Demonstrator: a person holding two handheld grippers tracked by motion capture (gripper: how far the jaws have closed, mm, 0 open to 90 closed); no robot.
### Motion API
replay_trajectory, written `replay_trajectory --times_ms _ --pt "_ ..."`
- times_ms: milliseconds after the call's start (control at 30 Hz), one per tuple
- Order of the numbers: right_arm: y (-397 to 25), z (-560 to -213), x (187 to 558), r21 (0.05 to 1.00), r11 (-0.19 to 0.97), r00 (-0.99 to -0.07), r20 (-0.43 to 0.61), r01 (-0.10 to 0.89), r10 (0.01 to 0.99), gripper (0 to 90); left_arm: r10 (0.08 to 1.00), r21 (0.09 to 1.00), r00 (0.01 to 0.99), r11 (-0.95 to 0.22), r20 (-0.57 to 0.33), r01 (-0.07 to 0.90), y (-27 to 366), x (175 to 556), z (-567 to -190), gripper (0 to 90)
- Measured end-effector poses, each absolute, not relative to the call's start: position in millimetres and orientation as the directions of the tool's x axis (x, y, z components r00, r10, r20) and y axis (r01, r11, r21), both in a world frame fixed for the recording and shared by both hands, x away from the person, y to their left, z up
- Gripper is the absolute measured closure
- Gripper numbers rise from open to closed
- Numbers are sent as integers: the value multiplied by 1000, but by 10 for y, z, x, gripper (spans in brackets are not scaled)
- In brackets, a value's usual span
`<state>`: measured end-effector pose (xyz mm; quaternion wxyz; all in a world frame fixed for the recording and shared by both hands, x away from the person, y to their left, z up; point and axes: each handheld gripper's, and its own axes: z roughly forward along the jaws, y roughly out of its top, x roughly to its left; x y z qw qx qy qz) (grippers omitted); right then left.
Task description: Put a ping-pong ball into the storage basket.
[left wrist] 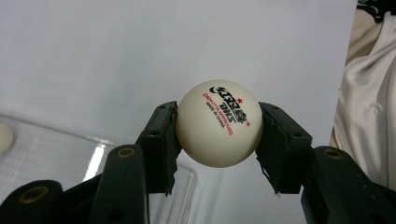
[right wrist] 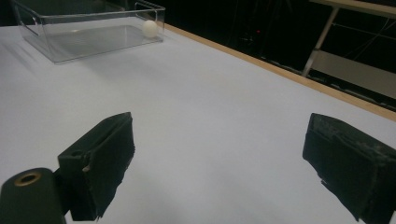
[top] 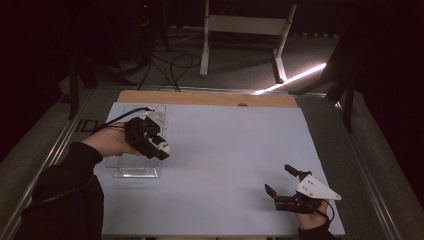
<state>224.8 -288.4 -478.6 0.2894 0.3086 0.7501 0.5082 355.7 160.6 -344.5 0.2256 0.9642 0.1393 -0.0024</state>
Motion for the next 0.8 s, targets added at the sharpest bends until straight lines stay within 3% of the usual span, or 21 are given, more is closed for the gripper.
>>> replay_trajectory --times_ms 800 --pt "-2879 -4804 2255 938 297 -643 -118 177 757 92 431 458 900 -789 -64 411 2008 3713 -3631 520"
